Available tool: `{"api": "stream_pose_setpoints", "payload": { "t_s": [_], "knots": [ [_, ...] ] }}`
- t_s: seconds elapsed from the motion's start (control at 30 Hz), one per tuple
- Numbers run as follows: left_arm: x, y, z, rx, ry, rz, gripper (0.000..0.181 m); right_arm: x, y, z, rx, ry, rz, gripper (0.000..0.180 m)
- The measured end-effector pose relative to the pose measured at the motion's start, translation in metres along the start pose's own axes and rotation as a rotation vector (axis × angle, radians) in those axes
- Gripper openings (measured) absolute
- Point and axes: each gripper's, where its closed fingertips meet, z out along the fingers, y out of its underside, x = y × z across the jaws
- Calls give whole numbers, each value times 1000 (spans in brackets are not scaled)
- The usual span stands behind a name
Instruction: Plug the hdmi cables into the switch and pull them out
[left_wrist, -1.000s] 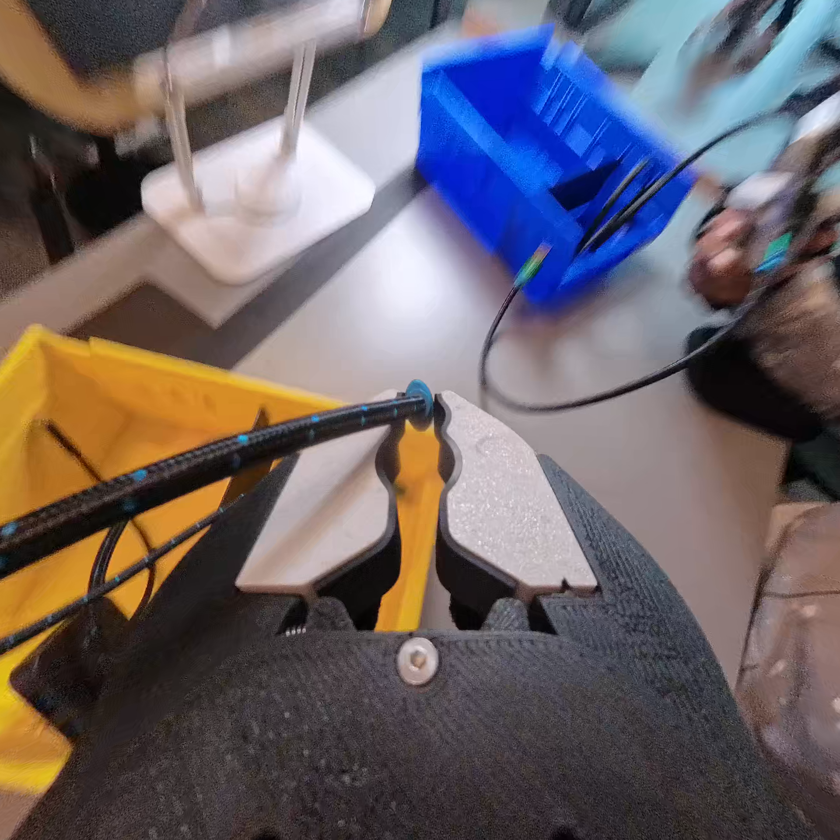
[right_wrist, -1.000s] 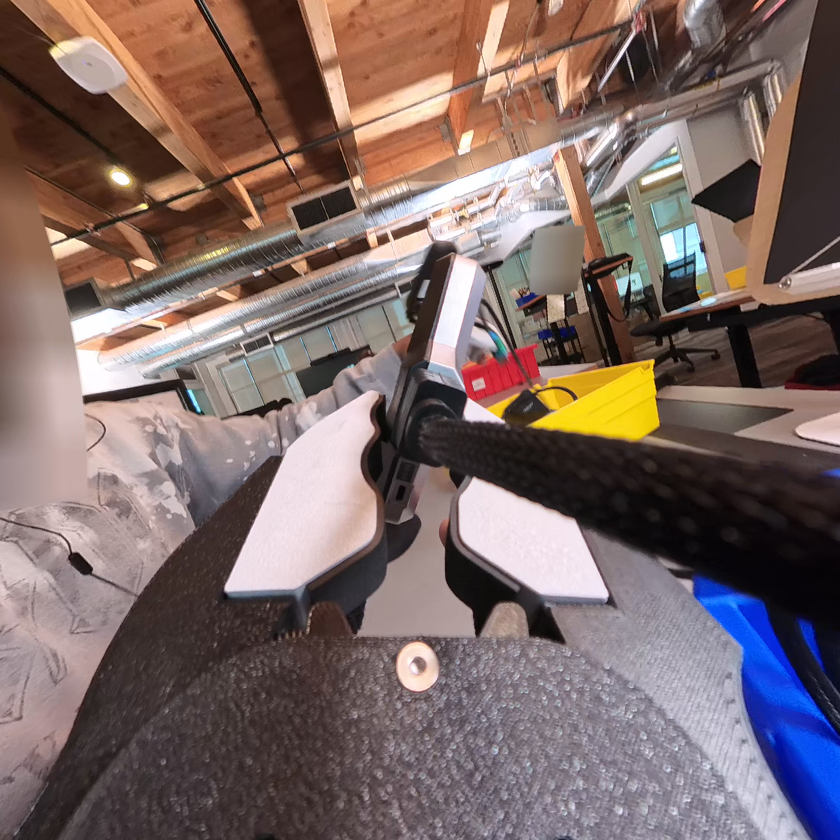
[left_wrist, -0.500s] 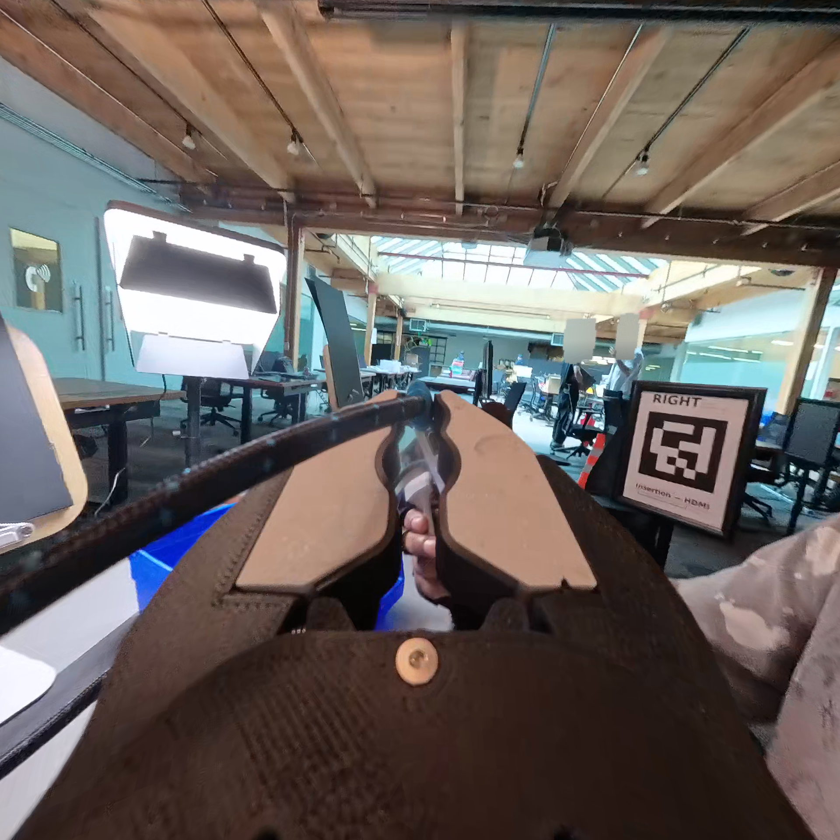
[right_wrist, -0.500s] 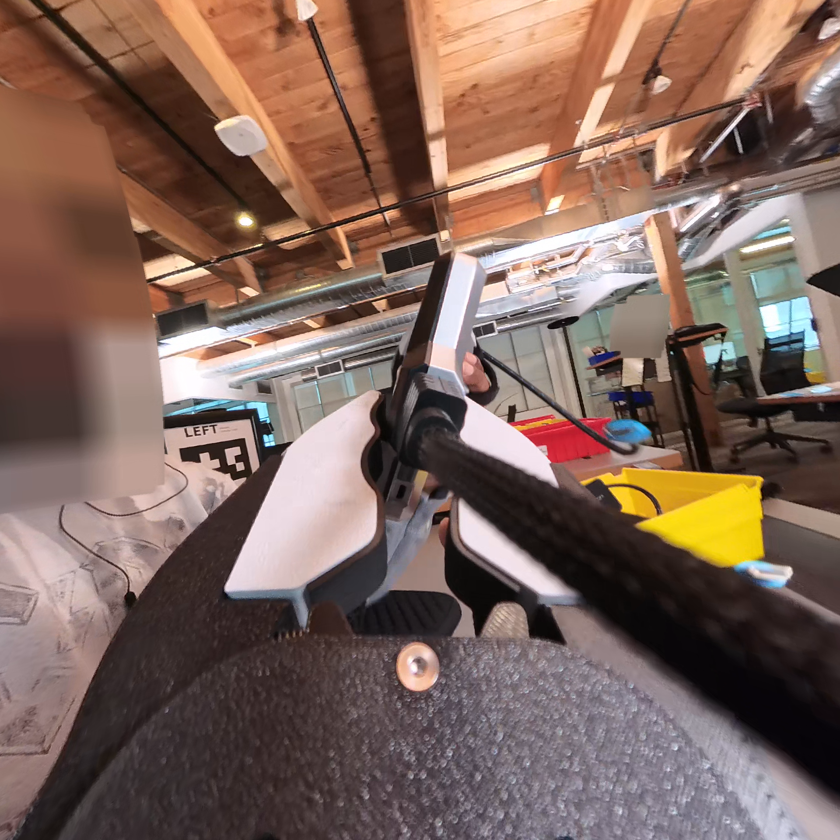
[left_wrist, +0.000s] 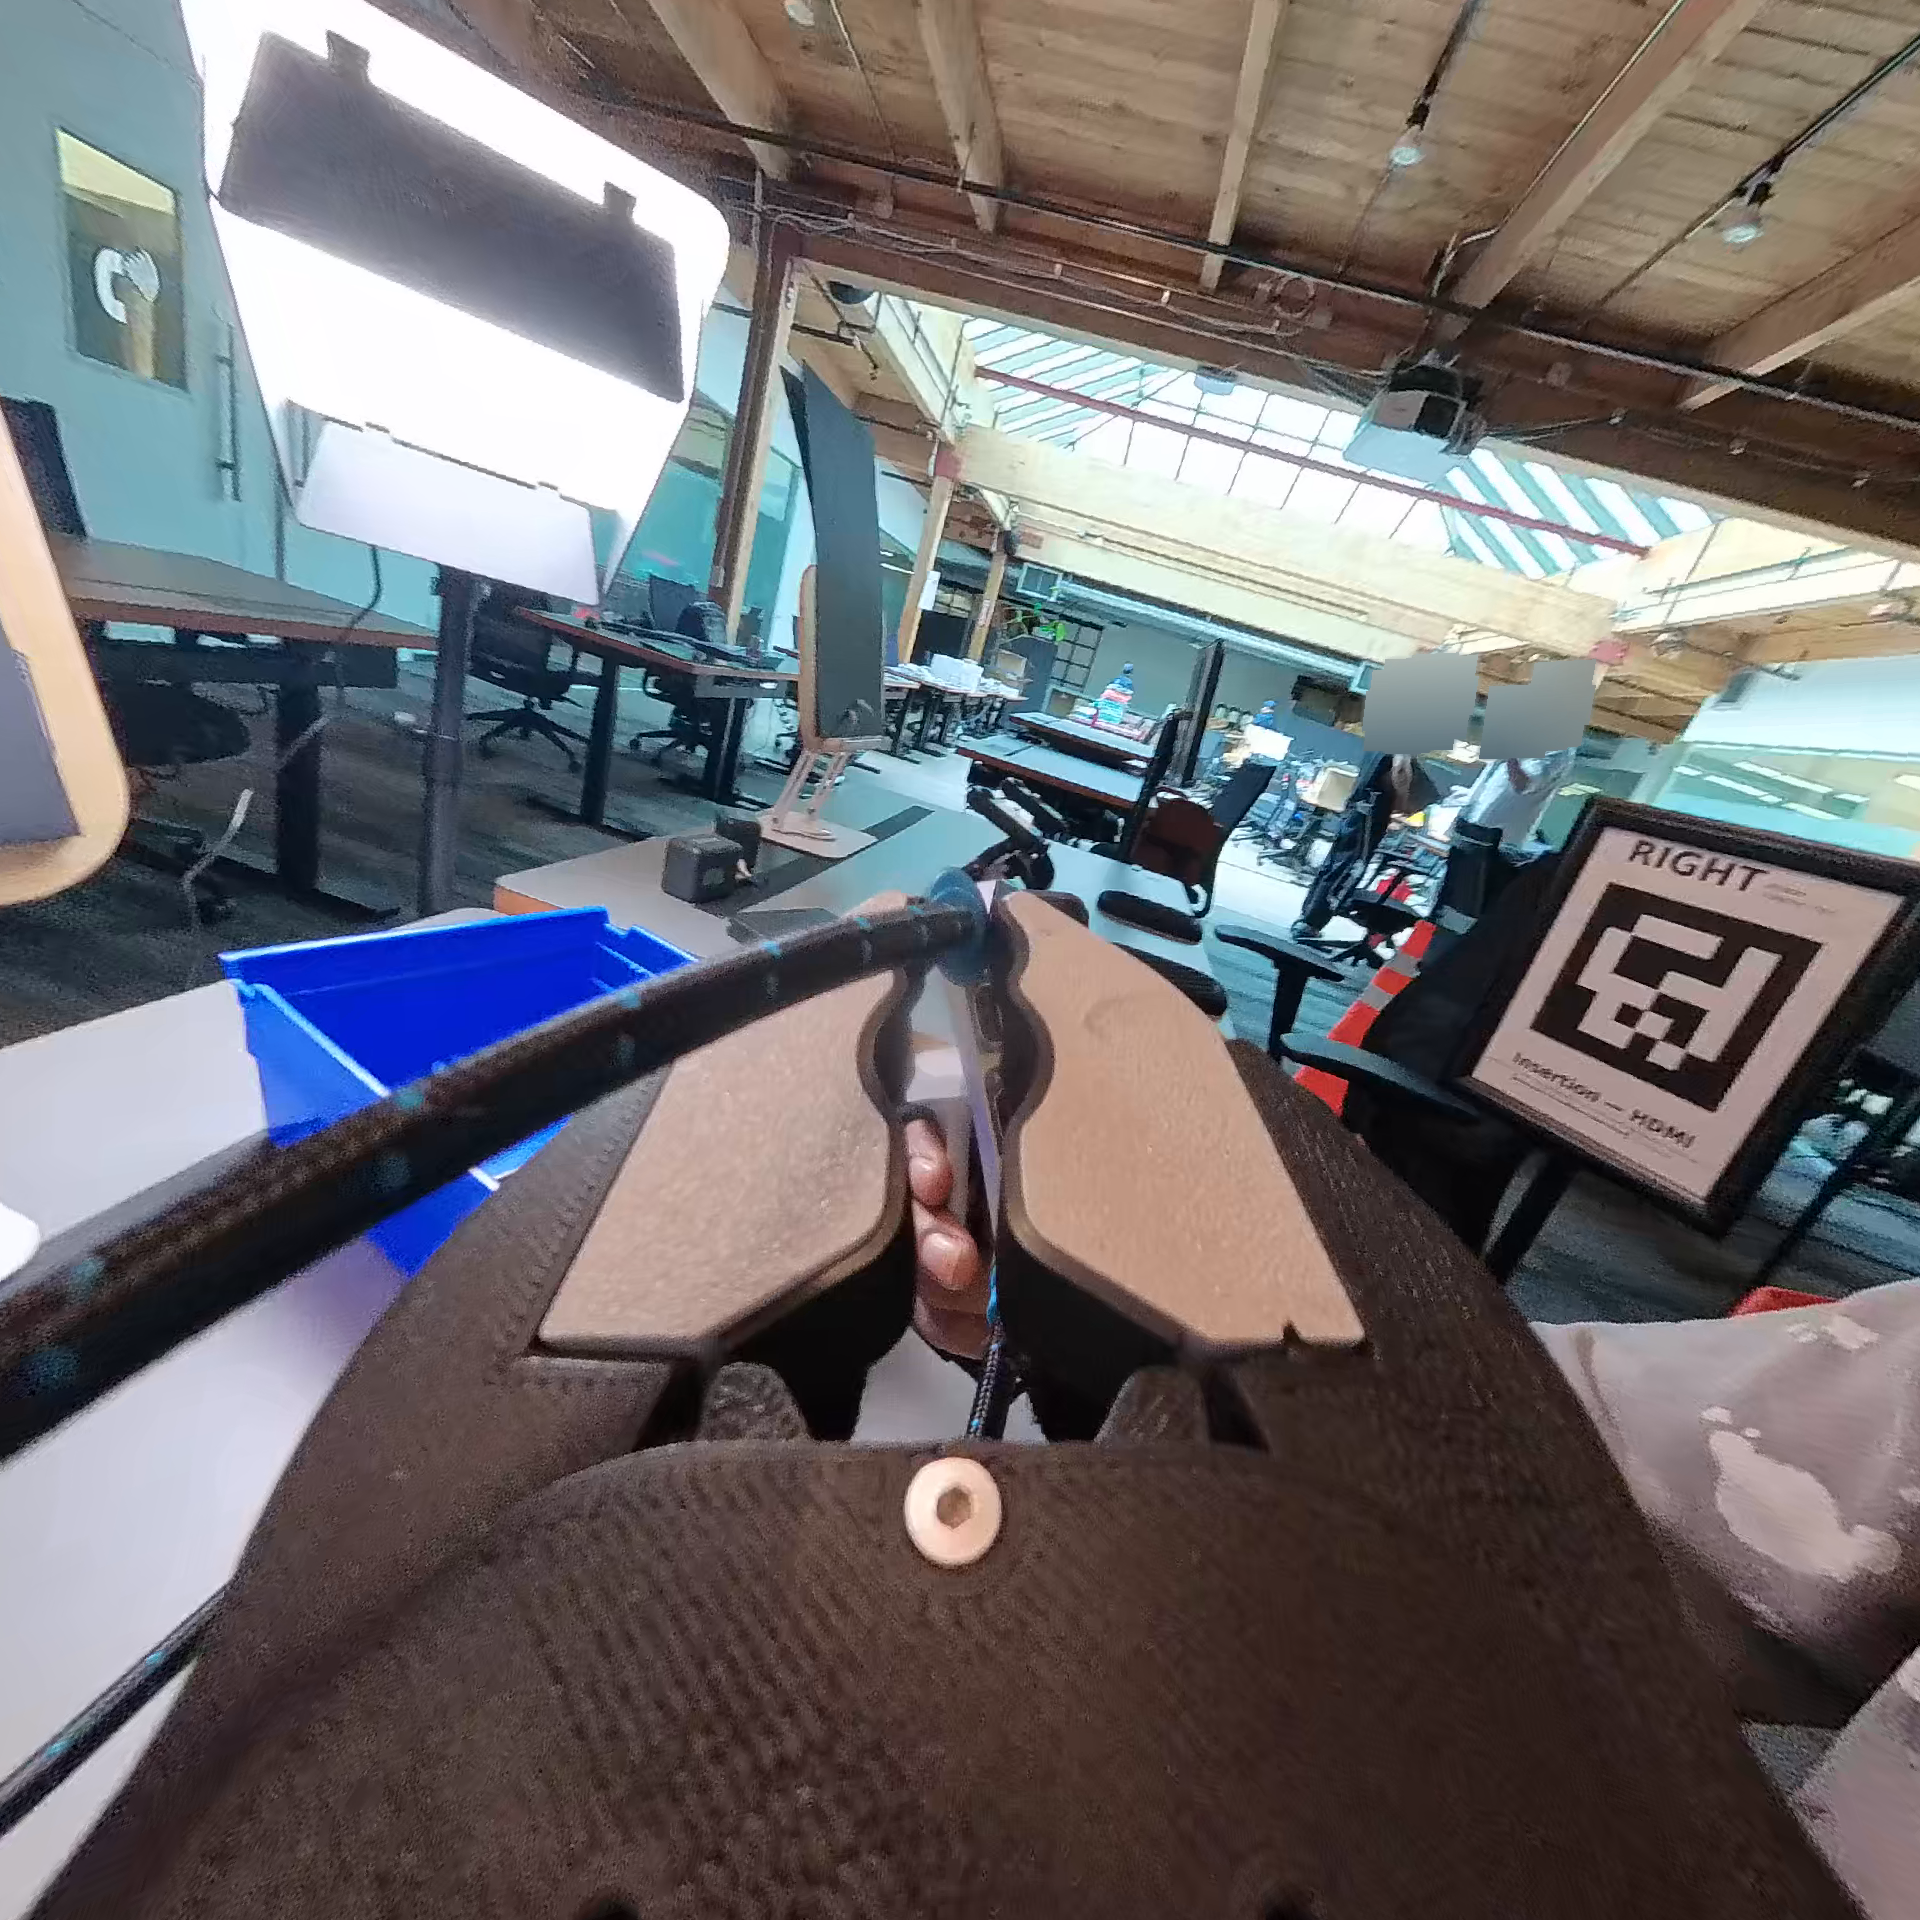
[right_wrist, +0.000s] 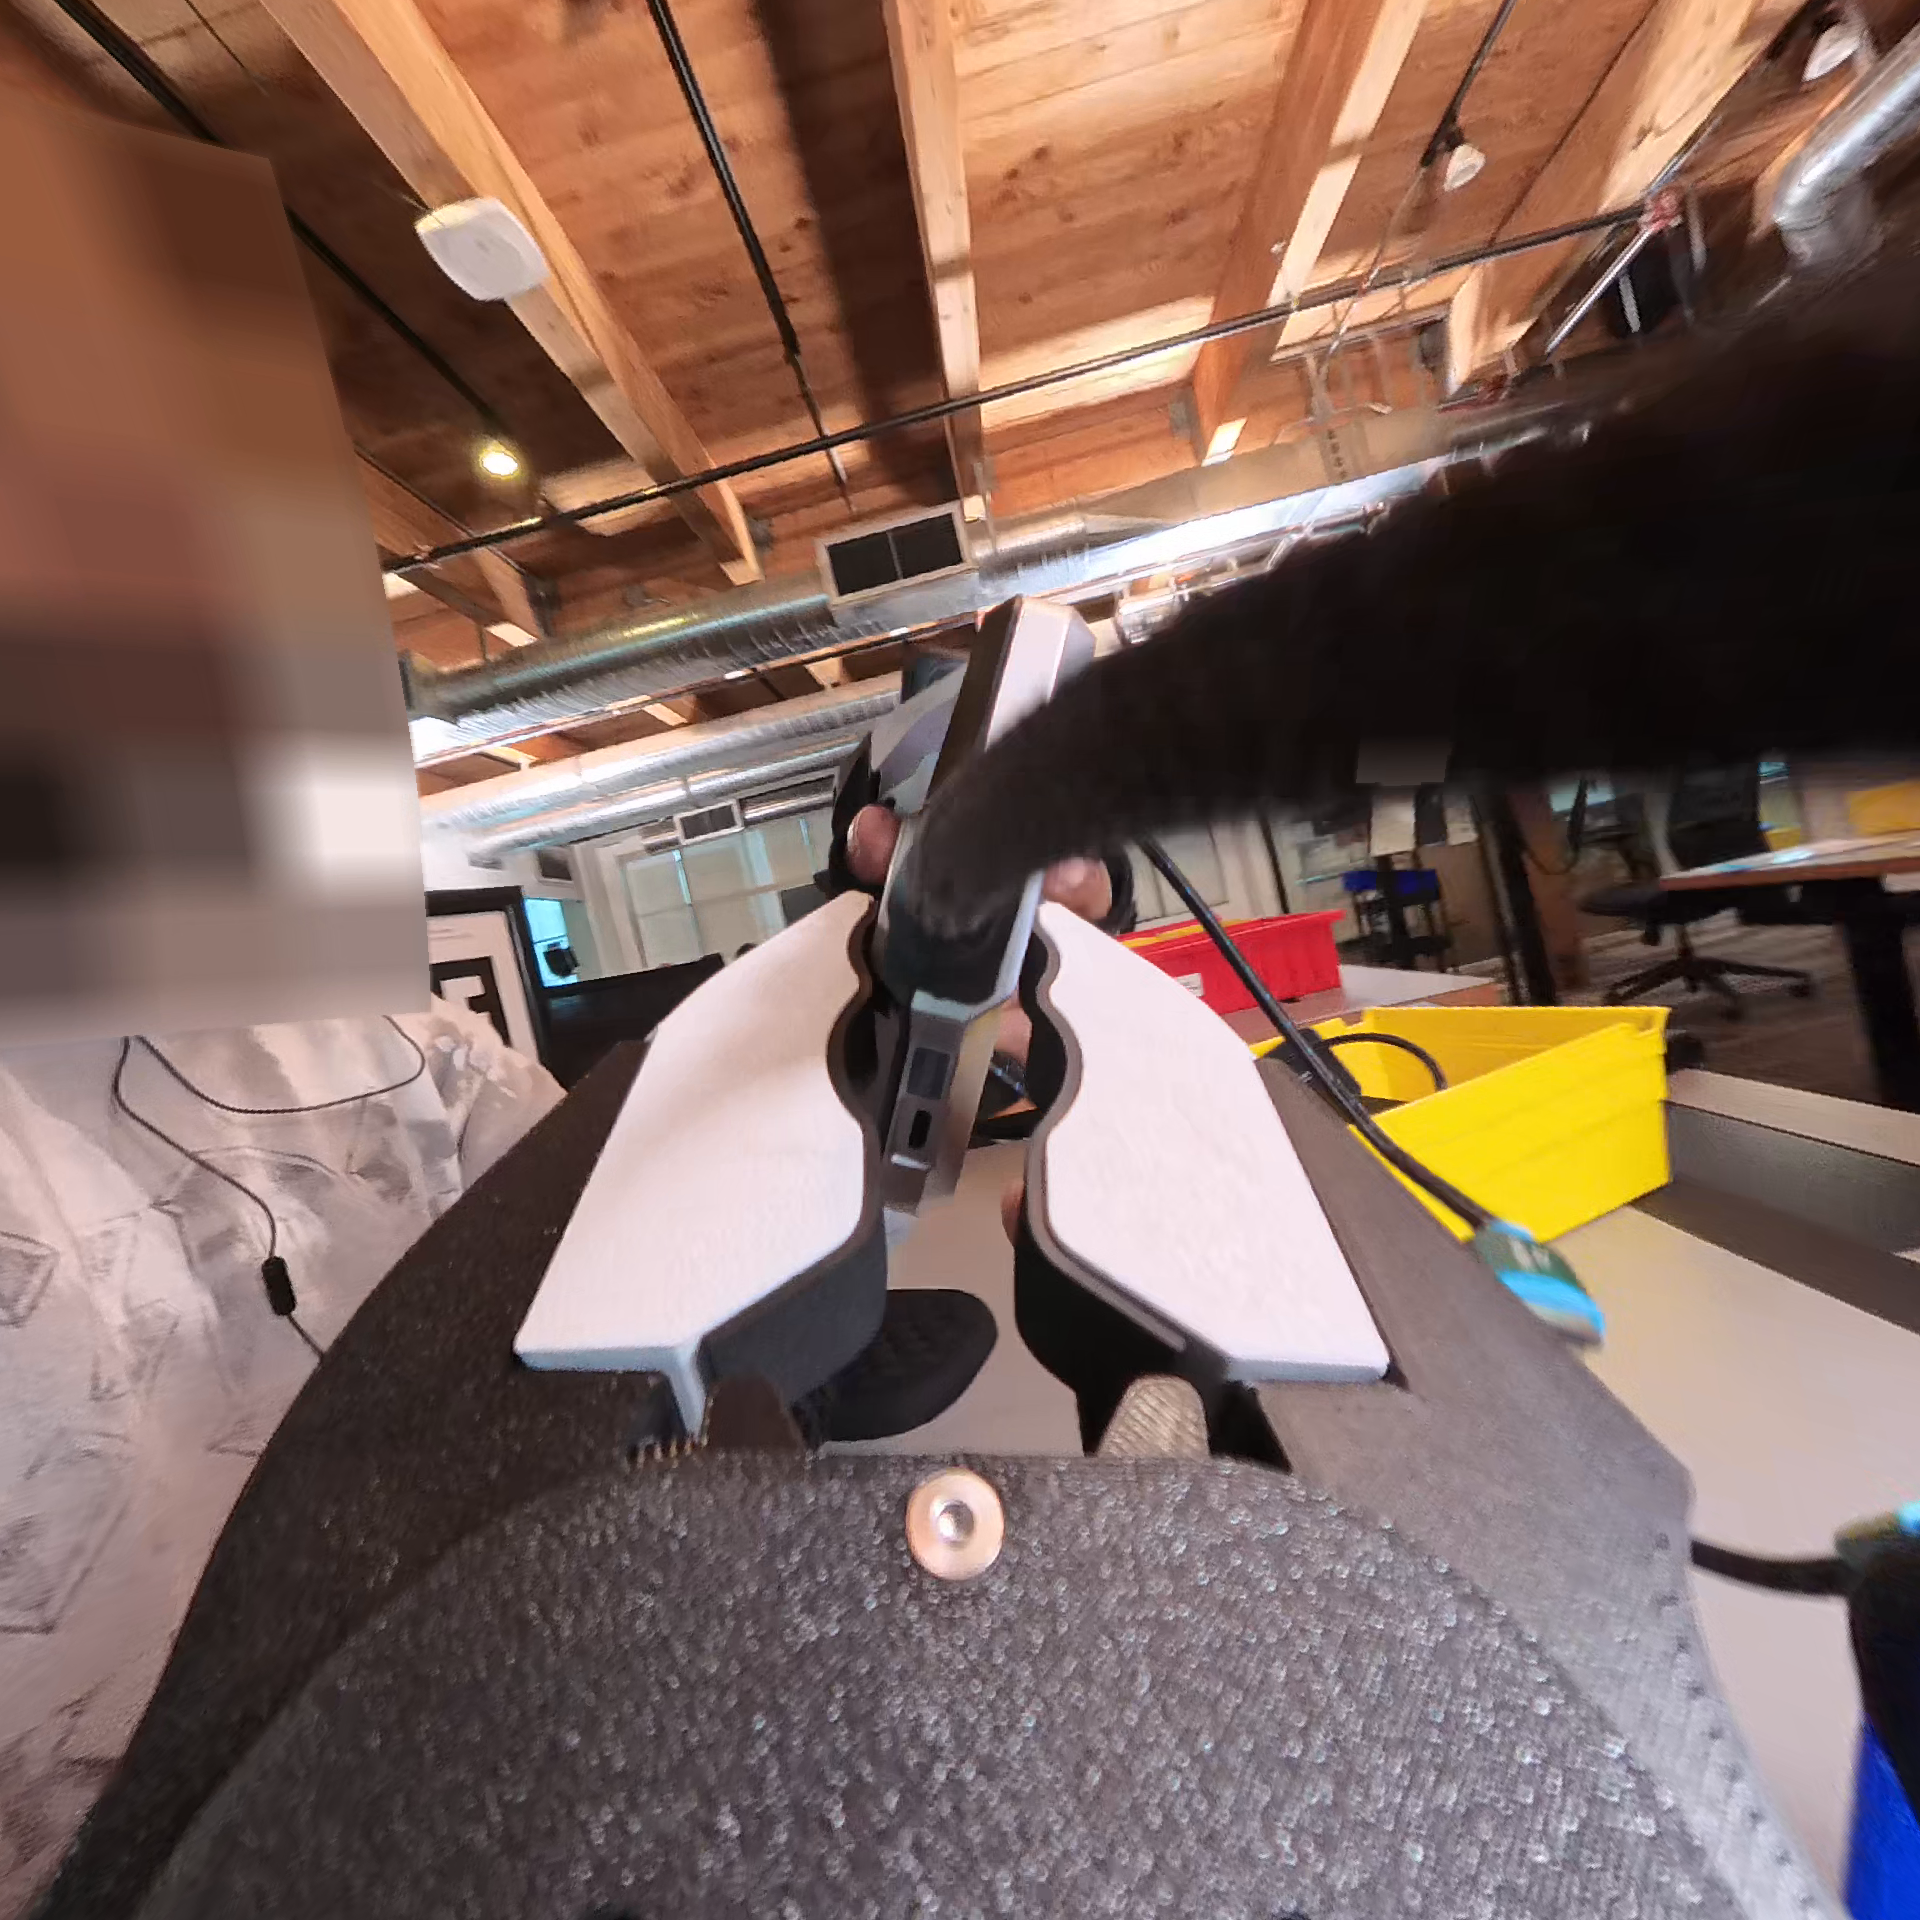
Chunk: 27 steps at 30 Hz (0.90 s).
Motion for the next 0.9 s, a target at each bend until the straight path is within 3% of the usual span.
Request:
{"api": "stream_pose_setpoints", "payload": {
  "t_s": [0.4,0.53,0.63,0.9],
  "knots": [
    [-1,27,7,-53,79,-109,12,7,-1,-11,11,64,-20,22],
    [0,34,11,-78,15,-98,12,9,-5,-11,35,82,-39,22],
    [-9,29,10,6,-72,-85,12,6,-4,-9,39,74,-33,22],
    [1,15,6,124,-38,-117,12,10,-4,-6,103,71,30,23]
  ]
}}
